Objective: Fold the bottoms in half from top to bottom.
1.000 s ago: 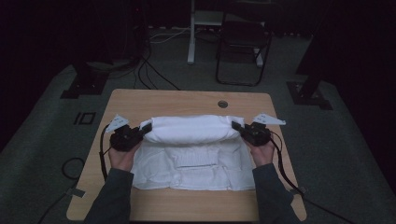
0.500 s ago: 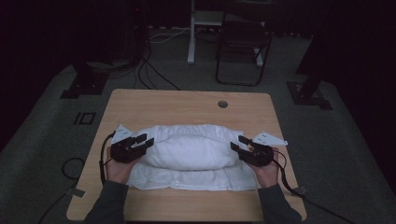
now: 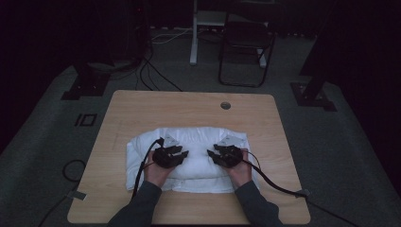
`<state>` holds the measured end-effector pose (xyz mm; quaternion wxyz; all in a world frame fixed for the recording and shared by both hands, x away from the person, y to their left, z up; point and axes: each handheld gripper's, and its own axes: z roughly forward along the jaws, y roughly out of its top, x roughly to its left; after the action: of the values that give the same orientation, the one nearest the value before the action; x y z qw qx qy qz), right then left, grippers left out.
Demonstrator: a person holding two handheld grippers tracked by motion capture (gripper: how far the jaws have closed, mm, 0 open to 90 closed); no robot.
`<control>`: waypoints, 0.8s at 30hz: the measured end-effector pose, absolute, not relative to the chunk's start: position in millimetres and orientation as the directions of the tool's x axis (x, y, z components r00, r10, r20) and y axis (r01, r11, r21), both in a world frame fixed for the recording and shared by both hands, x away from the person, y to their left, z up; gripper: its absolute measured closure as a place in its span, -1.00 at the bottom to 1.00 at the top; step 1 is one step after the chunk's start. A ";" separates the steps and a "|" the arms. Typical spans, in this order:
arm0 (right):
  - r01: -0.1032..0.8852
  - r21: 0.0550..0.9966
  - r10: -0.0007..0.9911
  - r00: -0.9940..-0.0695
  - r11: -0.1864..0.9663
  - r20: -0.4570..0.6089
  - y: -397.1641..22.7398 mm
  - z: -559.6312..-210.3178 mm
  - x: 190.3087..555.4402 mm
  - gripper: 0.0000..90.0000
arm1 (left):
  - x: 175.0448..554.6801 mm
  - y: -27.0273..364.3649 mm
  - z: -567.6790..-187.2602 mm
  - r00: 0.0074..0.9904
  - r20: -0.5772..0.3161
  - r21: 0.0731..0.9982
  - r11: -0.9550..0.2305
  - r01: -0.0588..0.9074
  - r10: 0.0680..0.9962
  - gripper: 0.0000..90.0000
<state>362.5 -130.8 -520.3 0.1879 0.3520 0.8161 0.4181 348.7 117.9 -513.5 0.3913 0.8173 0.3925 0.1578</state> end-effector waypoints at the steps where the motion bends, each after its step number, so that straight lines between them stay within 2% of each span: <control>1: 0.417 0.815 0.732 -0.682 0.403 -0.012 -130.8 -520.3 362.5 0.33 | 348.7 117.9 -513.5 0.642 -0.049 0.763 -0.386 0.518 0.765 0.42; 5: 0.426 0.807 0.723 -0.691 0.410 -0.002 -137.6 -543.7 354.2 0.33 | 338.9 118.0 -538.6 0.642 -0.016 0.766 -0.403 0.501 0.767 0.44; 12: 0.396 0.816 0.720 -0.694 0.420 -0.034 -143.4 -546.3 340.9 0.31 | 320.6 134.6 -538.5 0.648 -0.003 0.788 -0.397 0.470 0.761 0.43; 15: 0.392 0.807 0.729 -0.680 0.442 -0.069 -150.2 -545.2 335.3 0.28 | 313.6 144.8 -536.1 0.635 -0.008 0.795 -0.380 0.472 0.772 0.35; 19: 0.420 0.796 0.737 -0.674 0.435 -0.047 -161.4 -549.5 332.5 0.24 | 300.1 184.4 -533.8 0.531 0.023 0.807 -0.329 0.490 0.847 0.27; 20: 0.420 0.796 0.737 -0.674 0.435 -0.047 -161.4 -549.5 332.5 0.24 | 300.1 184.4 -533.8 0.531 0.023 0.807 -0.329 0.490 0.847 0.27; 22: 0.442 0.798 0.737 -0.676 0.410 -0.005 -166.4 -553.6 334.6 0.23 | 302.6 196.9 -539.1 0.488 0.023 0.782 -0.320 0.535 0.872 0.27; 24: 0.452 0.796 0.734 -0.679 0.403 0.014 -165.2 -556.0 337.0 0.23 | 309.7 205.2 -553.0 0.471 -0.015 0.751 -0.301 0.588 0.882 0.22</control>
<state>337.0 -165.2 -556.0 0.1722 0.3619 0.8197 0.4092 309.7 205.2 -553.0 0.3571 0.7797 0.4712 0.2062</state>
